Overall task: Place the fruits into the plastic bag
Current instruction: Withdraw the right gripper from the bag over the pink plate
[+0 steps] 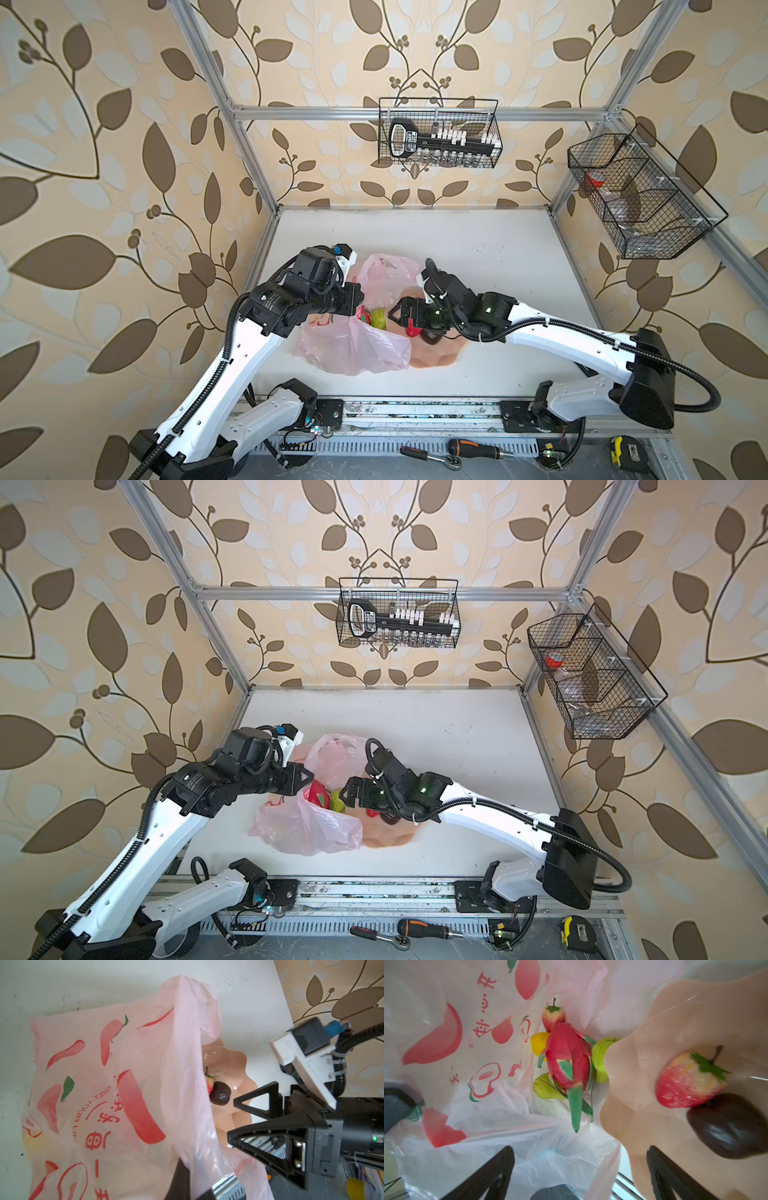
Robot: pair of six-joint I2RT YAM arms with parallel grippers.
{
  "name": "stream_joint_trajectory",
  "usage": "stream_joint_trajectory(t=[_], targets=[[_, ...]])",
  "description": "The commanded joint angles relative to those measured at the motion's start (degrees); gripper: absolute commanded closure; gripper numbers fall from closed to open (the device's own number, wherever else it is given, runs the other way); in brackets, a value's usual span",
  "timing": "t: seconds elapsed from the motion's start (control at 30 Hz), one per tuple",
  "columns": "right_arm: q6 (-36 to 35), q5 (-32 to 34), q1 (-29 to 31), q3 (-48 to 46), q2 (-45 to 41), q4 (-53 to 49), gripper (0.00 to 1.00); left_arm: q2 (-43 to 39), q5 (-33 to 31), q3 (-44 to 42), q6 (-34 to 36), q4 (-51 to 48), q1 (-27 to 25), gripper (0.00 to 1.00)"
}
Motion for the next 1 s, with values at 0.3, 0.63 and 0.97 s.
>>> stream_joint_trajectory(t=[0.3,0.63,0.97], targets=[[-9.82,9.69,-2.55,-1.84,-2.75,-15.62,0.10,-0.58,-0.08,-0.37,0.56,-0.07,0.27,1.00],[-13.83,11.43,-1.53,-1.90,2.65,-17.72,0.17,-0.53,-0.06,-0.20,0.39,-0.07,0.27,1.00],[-16.28,11.77,0.01,-3.20,9.52,-15.15,0.26,-0.22,-0.08,0.16,0.54,-0.18,0.27,1.00]])
